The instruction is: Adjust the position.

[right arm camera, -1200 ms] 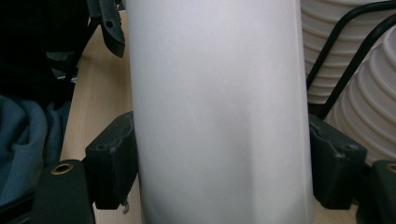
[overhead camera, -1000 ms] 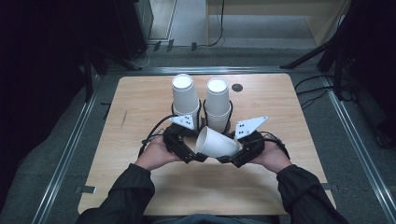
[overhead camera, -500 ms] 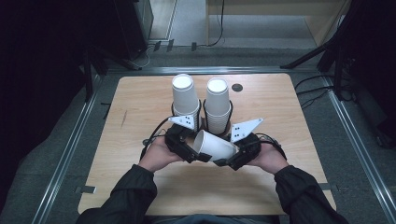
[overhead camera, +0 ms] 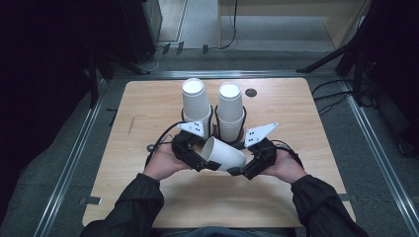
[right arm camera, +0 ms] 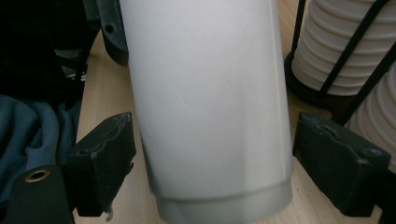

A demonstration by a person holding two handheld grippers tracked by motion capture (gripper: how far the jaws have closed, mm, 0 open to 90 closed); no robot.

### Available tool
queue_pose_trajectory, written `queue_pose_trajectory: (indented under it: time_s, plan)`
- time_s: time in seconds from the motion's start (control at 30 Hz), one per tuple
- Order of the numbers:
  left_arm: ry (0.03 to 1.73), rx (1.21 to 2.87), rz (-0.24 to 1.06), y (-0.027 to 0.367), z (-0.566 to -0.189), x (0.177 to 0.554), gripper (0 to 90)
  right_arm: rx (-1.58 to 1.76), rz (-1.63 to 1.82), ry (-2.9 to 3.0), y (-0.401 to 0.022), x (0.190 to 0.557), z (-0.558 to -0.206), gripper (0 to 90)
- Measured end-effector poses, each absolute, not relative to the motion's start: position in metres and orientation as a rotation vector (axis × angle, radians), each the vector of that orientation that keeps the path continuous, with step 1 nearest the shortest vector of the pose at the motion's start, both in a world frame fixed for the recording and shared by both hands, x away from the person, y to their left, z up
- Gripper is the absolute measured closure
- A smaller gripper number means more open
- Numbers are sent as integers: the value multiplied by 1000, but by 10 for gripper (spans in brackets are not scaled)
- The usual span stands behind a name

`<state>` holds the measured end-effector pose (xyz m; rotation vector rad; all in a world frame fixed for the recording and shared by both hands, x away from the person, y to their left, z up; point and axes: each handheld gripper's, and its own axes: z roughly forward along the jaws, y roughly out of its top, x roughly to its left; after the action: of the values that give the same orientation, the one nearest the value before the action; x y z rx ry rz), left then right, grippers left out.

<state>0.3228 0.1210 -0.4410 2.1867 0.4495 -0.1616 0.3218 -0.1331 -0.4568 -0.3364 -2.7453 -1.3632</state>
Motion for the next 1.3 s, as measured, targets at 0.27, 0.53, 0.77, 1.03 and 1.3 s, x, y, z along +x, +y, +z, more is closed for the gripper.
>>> queue_pose_trajectory:
  time_s: [0.27,0.53,0.77,1.03,1.3]
  plan:
    - [476,2195,-134,132,-437,326,161,-373,-1388,-2753,-141,324,-455,147]
    - [462,2300,-76,131,-435,326,161,-406,-1357,-2769,-144,326,-459,146]
    - [447,2409,-51,122,-440,328,161,-386,-1338,-2783,-135,326,-464,147]
    - [416,2515,-11,110,-440,328,161,-356,-1295,-2795,-127,324,-473,147]
    - [371,2588,-11,95,-439,322,159,-322,-1236,-2813,-116,322,-484,147]
